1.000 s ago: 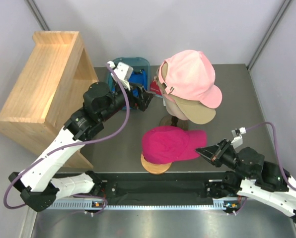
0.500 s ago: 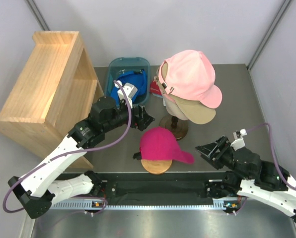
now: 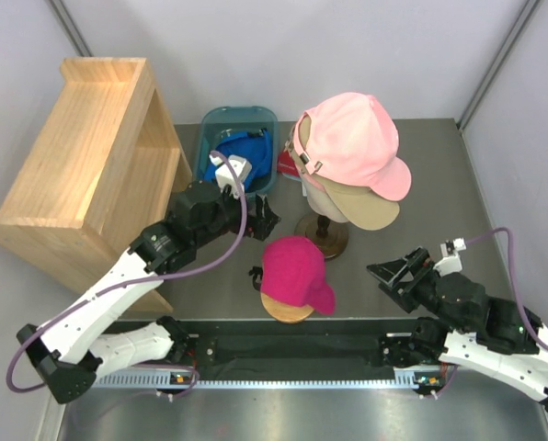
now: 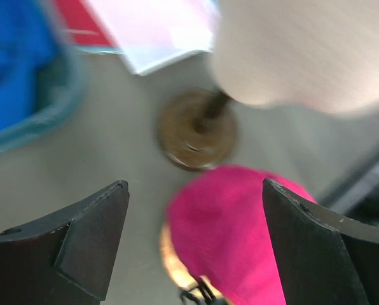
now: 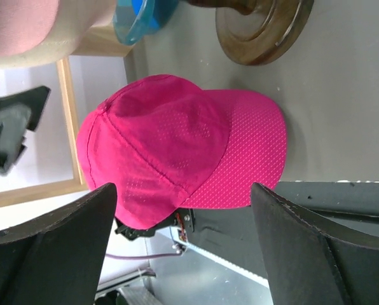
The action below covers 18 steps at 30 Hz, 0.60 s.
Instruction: Stack the hats
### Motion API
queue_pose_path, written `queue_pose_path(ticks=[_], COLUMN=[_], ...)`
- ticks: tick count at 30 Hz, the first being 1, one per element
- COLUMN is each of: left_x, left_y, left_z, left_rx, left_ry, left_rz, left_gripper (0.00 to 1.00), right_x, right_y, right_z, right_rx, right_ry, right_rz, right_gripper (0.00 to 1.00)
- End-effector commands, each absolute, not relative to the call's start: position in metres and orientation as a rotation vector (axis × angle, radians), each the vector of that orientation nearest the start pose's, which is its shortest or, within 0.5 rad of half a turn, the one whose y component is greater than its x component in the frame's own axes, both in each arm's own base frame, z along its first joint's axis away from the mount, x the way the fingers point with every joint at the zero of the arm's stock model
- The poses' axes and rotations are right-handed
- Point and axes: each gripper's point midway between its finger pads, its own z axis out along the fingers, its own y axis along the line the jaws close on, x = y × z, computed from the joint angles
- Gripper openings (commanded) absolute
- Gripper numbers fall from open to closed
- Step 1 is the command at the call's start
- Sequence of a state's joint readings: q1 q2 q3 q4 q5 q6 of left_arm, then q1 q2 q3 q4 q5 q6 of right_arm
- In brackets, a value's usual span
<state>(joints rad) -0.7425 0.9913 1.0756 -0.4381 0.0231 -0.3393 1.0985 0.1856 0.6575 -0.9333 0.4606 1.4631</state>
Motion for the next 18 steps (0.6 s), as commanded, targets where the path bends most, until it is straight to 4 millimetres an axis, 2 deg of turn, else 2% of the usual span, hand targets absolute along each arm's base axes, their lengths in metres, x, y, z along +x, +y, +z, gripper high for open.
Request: queue_pose_path(ticks=[1, 4, 5, 6, 7, 8, 9, 12, 13, 14, 15, 16, 17, 18], left_x=[0.286, 0.322, 0.333, 0.349, 0.36, 0.372, 0.385, 0.416, 0.429, 0.44, 0.45, 0.463, 0.472, 0.48], left_y=[-0.209, -0.202, -0.201, -0.189, -0.19, -0.188, -0.176, -0.177, -0.18, -0.187, -0.184, -0.186, -0.191, -0.189], left_z=[0.309, 0.309, 0.3, 0.298, 0.3, 0.29, 0.287, 0.279, 0.264, 0.268, 0.264, 0.242, 0.244, 0.239], left_rx=[0.255, 0.19, 0.172, 0.124, 0.106, 0.088, 0.051, 0.06, 0.084, 0.103, 0.1, 0.105, 0.117, 0.115], left_ry=[1.934, 1.919, 1.934, 1.928, 1.904, 1.917, 1.914, 1.887, 1.908, 1.884, 1.884, 1.924, 1.914, 1.926], left_rz=[-0.422, -0.343, -0.325, -0.307, -0.342, -0.337, -0.324, -0.329, -0.318, -0.35, -0.352, -0.346, -0.37, -0.365], left_gripper=[0.9, 0.91, 0.9, 0.9, 0.89, 0.88, 0.88, 0.87, 0.87, 0.86, 0.86, 0.86, 0.85, 0.85], right_x=[0.12, 0.124, 0.124, 0.125, 0.126, 0.128, 0.128, 0.131, 0.132, 0.132, 0.134, 0.135, 0.135, 0.137], right_y=[0.124, 0.12, 0.12, 0.118, 0.118, 0.115, 0.114, 0.109, 0.108, 0.106, 0.104, 0.102, 0.101, 0.098], right_z=[0.229, 0.234, 0.236, 0.238, 0.24, 0.244, 0.246, 0.253, 0.254, 0.258, 0.26, 0.261, 0.264, 0.266], right_rx=[0.736, 0.752, 0.756, 0.76, 0.764, 0.772, 0.775, 0.795, 0.799, 0.804, 0.811, 0.815, 0.819, 0.829], right_ry=[2.01, 1.983, 1.976, 1.964, 1.955, 1.938, 1.93, 1.895, 1.89, 1.878, 1.863, 1.861, 1.851, 1.842], right_rz=[1.124, 1.116, 1.12, 1.117, 1.119, 1.119, 1.118, 1.115, 1.112, 1.117, 1.108, 1.099, 1.101, 1.089], right_gripper=[0.85, 0.85, 0.85, 0.85, 0.85, 0.85, 0.85, 0.85, 0.85, 0.85, 0.85, 0.85, 0.85, 0.85])
